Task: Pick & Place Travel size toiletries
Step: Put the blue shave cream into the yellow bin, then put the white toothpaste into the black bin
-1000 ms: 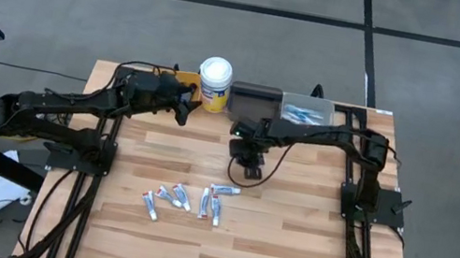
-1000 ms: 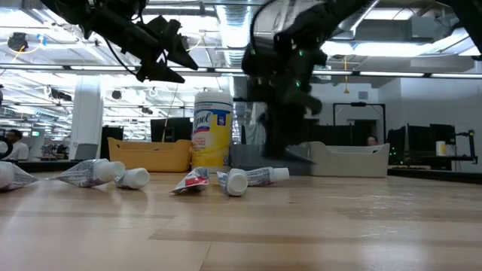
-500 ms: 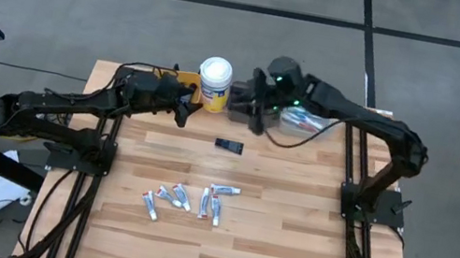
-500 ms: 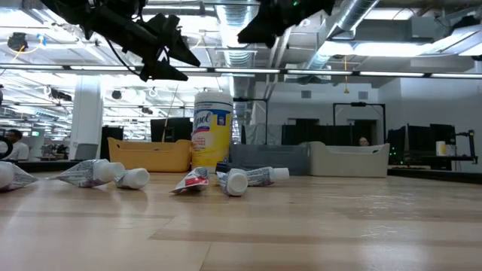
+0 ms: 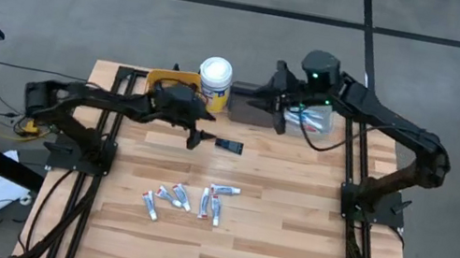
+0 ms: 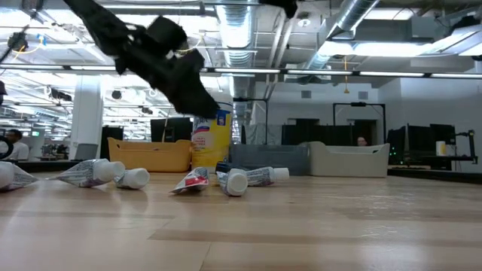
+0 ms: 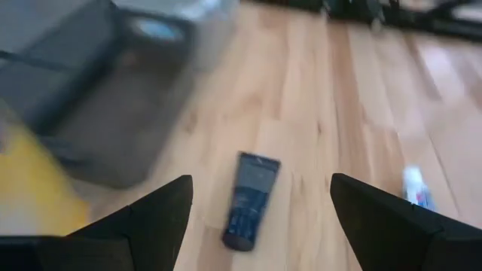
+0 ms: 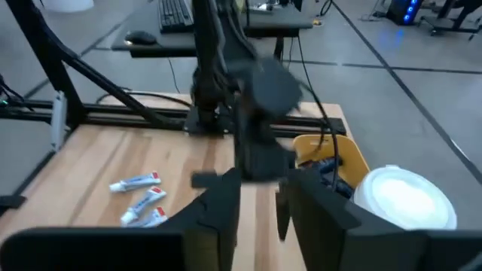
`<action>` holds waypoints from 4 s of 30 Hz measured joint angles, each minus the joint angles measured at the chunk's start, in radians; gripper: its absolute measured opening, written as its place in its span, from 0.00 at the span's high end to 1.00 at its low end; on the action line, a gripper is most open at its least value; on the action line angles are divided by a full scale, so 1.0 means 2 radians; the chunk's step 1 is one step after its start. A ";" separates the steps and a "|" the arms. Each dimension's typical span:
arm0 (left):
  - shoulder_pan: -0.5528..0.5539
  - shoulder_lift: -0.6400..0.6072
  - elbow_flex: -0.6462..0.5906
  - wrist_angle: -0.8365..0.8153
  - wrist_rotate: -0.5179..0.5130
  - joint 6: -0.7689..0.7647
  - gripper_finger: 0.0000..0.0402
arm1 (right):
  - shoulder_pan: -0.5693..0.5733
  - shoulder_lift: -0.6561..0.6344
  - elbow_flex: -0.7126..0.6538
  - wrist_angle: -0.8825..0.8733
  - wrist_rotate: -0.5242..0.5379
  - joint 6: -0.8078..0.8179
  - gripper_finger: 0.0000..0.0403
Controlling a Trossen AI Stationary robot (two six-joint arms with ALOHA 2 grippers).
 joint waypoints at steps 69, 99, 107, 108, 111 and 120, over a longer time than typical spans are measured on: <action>-0.017 -0.112 0.038 -0.284 -0.118 -0.088 0.67 | 0.030 -0.020 0.000 -0.067 0.002 0.068 0.66; 0.151 -0.069 0.038 -0.389 -0.366 -0.162 0.52 | 0.028 -0.020 0.000 -0.071 0.002 0.066 0.65; 0.139 -0.120 0.038 -0.389 -0.308 -0.163 0.22 | 0.028 -0.015 -0.006 -0.146 0.064 0.028 0.55; 0.135 -0.133 0.038 -0.389 -0.302 -0.167 0.20 | 0.029 -0.011 -0.015 -0.152 0.076 0.021 0.54; 0.122 -0.179 0.038 -0.389 -0.290 -0.186 0.16 | 0.029 0.002 -0.055 -0.148 0.079 0.008 0.50; 0.066 -0.331 0.038 -0.328 -0.263 -0.206 0.22 | 0.061 0.066 -0.145 -0.083 0.082 -0.027 0.48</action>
